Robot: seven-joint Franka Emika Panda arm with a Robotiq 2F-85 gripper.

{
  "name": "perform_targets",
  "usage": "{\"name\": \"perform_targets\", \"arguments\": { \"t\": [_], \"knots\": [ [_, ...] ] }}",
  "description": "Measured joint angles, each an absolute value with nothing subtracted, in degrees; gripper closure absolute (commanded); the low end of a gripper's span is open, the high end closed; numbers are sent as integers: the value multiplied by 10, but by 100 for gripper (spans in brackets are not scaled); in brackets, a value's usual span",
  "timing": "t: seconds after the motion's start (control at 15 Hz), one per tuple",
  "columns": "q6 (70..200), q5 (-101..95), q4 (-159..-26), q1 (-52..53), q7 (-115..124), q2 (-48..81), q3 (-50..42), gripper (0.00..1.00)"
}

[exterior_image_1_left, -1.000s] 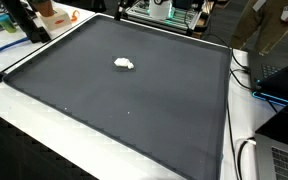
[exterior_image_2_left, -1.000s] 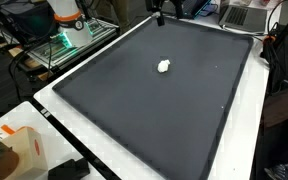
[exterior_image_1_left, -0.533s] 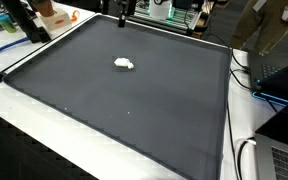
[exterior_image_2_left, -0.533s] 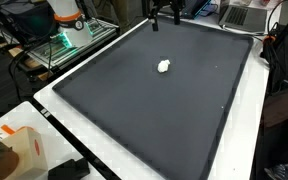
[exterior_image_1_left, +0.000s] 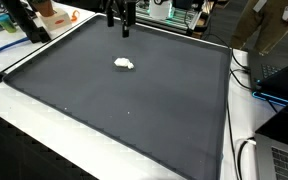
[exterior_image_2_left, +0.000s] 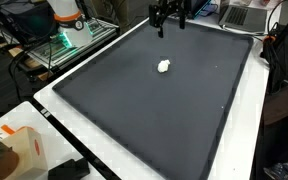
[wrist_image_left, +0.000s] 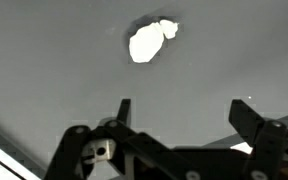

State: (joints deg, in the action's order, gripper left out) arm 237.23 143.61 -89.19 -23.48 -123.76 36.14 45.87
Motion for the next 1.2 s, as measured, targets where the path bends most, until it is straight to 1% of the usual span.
{"name": "perform_targets", "arguments": {
  "t": [0.53,1.2],
  "knots": [
    [2415,1436,-819,-240,-1239,436,472,0],
    [2415,1436,-784,-266,-1219,510,465,0]
  ]
}}
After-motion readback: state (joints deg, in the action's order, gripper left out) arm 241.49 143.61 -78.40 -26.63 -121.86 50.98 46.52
